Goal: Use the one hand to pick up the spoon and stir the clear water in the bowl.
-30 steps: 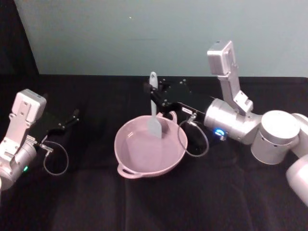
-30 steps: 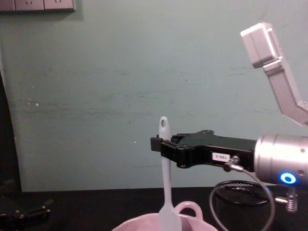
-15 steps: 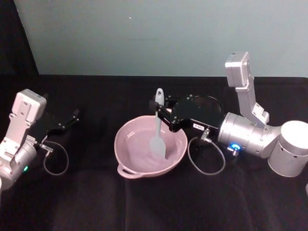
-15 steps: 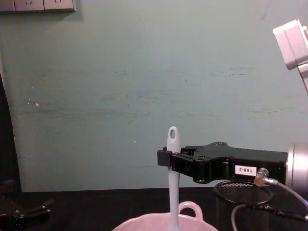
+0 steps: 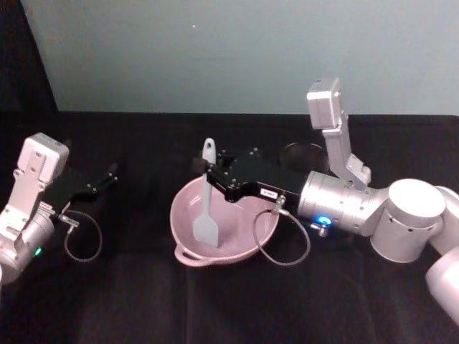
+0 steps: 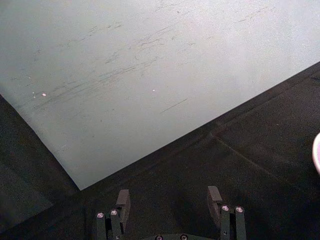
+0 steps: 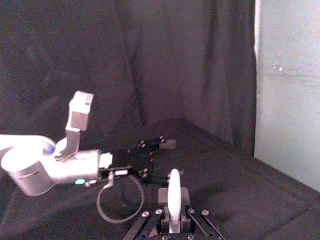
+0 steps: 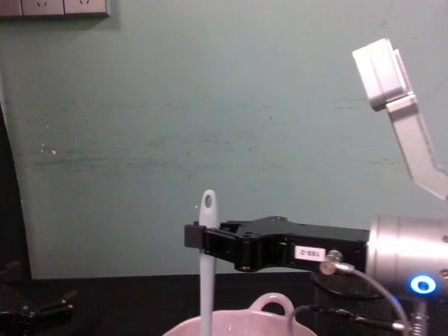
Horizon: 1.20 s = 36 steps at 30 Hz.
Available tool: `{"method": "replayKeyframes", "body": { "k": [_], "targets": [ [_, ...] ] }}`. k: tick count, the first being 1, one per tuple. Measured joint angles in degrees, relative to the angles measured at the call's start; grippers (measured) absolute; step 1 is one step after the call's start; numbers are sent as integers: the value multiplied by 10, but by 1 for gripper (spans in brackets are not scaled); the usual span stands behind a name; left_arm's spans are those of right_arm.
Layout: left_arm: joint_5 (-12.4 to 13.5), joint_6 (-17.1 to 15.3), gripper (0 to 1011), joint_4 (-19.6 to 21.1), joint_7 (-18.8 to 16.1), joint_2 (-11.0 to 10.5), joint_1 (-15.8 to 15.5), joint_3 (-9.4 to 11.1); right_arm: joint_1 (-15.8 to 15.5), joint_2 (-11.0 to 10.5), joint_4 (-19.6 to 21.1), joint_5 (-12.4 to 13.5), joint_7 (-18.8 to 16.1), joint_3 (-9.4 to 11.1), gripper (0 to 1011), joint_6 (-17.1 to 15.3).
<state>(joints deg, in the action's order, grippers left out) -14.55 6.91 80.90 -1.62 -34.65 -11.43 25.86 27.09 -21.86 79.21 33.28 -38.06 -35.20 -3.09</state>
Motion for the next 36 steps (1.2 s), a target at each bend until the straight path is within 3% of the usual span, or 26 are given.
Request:
{"method": "replayKeyframes", "body": {
  "k": [9,19,28,36],
  "targets": [
    [0,0,1011,0,0,0,0,0,16,50,-54,-38,40,-2,117,65],
    [0,0,1011,0,0,0,0,0,39,90,-123,-84,82,10,117,106],
    [0,0,1011,0,0,0,0,0,37,87,-130,-103,92,28,117,119],
    [0,0,1011,0,0,0,0,0,2,53,-76,-97,73,50,117,105]
  ]
}}
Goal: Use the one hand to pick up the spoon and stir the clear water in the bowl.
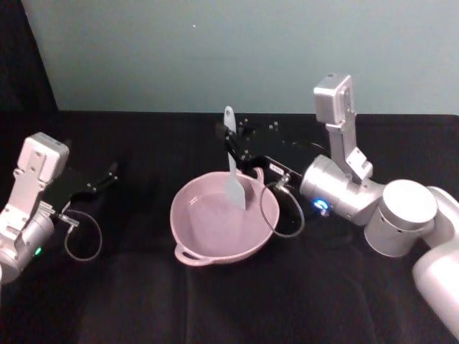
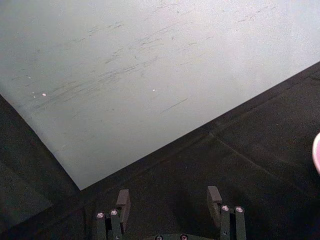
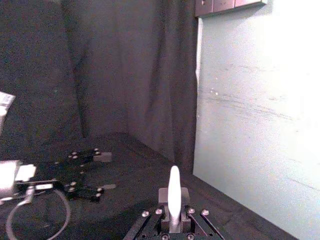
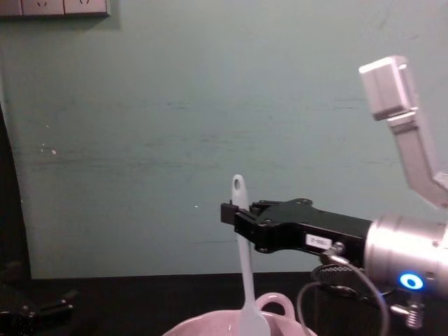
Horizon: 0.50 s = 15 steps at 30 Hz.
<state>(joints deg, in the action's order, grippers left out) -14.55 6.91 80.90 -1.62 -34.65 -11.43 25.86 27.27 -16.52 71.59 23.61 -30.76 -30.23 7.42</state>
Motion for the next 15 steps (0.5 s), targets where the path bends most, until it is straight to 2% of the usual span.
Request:
{"method": "replayKeyframes", "body": {
  "k": [4,9,15],
  "targets": [
    [0,0,1011,0,0,0,0,0,-26,-21,42,16,-21,9,117,-16],
    [0,0,1011,0,0,0,0,0,-44,-36,73,36,-42,9,116,-36],
    [0,0,1011,0,0,0,0,0,-48,-40,83,51,-55,-1,117,-55]
  ]
}}
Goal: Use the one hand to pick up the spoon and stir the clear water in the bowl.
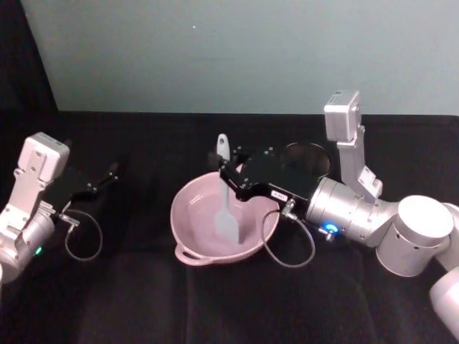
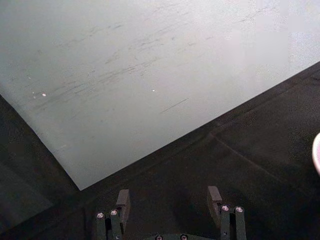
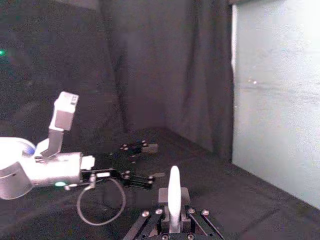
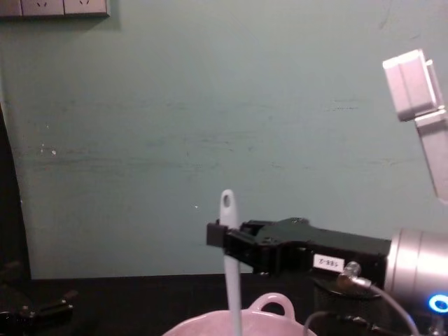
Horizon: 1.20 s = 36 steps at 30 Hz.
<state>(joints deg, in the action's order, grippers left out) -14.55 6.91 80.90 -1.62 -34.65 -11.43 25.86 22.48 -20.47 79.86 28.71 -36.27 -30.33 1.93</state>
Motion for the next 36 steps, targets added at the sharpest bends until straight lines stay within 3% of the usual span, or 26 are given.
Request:
{"method": "replayKeyframes", "body": {
  "k": [6,13,21,29,36],
  "targets": [
    [0,0,1011,0,0,0,0,0,10,11,-11,5,-3,-15,117,-6],
    [0,0,1011,0,0,0,0,0,33,38,-44,0,8,-25,117,7],
    [0,0,1011,0,0,0,0,0,64,77,-98,-24,33,-32,116,27],
    [0,0,1011,0,0,0,0,0,90,106,-158,-57,72,-17,116,50],
    [0,0,1011,0,0,0,0,0,90,99,-162,-65,78,0,117,55]
  ]
}}
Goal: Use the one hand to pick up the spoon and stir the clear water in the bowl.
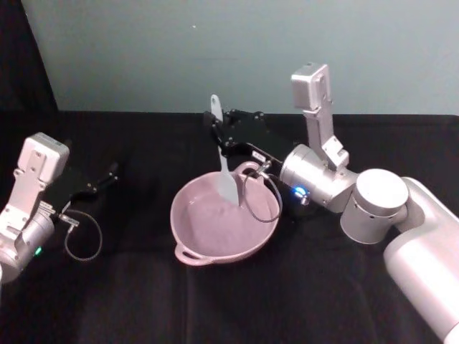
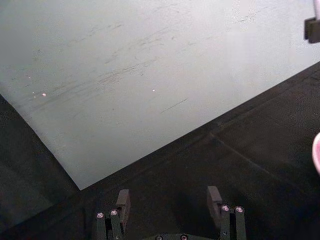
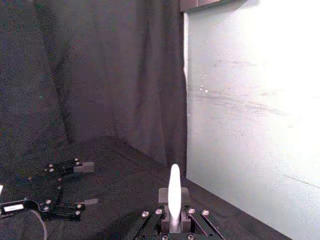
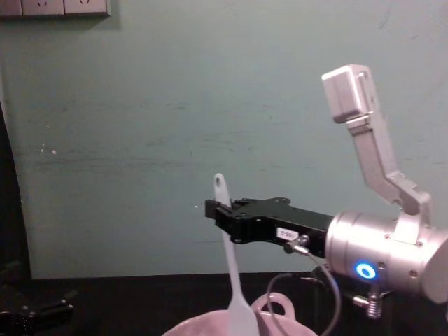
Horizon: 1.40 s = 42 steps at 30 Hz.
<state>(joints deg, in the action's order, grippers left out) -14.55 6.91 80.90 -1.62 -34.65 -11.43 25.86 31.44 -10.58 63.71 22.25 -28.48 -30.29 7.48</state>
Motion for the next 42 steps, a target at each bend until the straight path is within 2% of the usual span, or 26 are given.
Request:
{"method": "replayKeyframes", "body": {
  "k": [1,8,12,16,22,27,33,38,42],
  "targets": [
    [0,0,1011,0,0,0,0,0,-6,-8,9,0,-1,7,117,-1],
    [0,0,1011,0,0,0,0,0,-31,-34,50,2,-15,19,117,-15],
    [0,0,1011,0,0,0,0,0,-58,-57,95,20,-38,23,116,-33],
    [0,0,1011,0,0,0,0,0,-71,-68,121,32,-50,22,117,-44],
    [0,0,1011,0,0,0,0,0,-81,-79,150,52,-71,4,117,-62],
    [0,0,1011,0,0,0,0,0,-70,-72,141,61,-76,-8,117,-67],
    [0,0,1011,0,0,0,0,0,-43,-50,105,66,-73,-21,116,-70],
    [0,0,1011,0,0,0,0,0,-22,-28,68,59,-60,-27,117,-55],
    [0,0,1011,0,0,0,0,0,-2,-6,26,42,-43,-28,117,-32]
  ]
}}
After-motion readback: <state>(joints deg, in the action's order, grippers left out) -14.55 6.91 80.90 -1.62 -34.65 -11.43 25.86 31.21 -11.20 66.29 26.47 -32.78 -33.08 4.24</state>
